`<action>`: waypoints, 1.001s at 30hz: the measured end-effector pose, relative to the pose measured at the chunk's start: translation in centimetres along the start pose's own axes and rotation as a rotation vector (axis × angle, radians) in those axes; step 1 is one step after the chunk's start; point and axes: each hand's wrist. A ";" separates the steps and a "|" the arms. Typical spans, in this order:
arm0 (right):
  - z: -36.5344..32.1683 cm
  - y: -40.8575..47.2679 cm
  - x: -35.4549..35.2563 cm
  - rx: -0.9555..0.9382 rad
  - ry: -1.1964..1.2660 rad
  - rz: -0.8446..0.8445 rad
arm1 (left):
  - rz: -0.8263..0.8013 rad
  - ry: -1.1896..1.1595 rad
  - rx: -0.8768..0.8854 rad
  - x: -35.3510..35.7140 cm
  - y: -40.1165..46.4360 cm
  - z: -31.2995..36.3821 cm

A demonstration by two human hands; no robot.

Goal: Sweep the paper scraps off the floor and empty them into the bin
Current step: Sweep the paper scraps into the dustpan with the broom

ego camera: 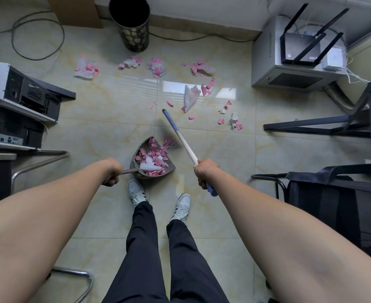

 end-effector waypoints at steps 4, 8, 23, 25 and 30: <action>-0.8 1.1 0.3 0.017 -0.066 -0.005 | 0.016 -0.006 0.004 -0.9 0.6 0.2; -1.0 1.7 0.1 0.058 -0.129 -0.019 | 0.046 -0.052 0.021 -1.1 1.0 0.6; -3.5 0.0 -4.9 0.156 -0.393 -0.339 | 0.051 -0.088 0.015 -1.0 -1.1 1.2; -3.6 -0.3 -5.3 0.158 -0.394 -0.336 | 0.058 -0.087 0.017 -0.8 -1.4 0.9; -3.8 -0.9 -5.4 0.106 -0.394 -0.274 | 0.069 -0.083 0.037 -0.3 -2.4 0.6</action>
Point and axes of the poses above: each hand's wrist, its own y-axis towards the middle knuckle, its own x-axis out of the palm, z = x × y, and after that the axes turned 5 degrees about -x, right-handed
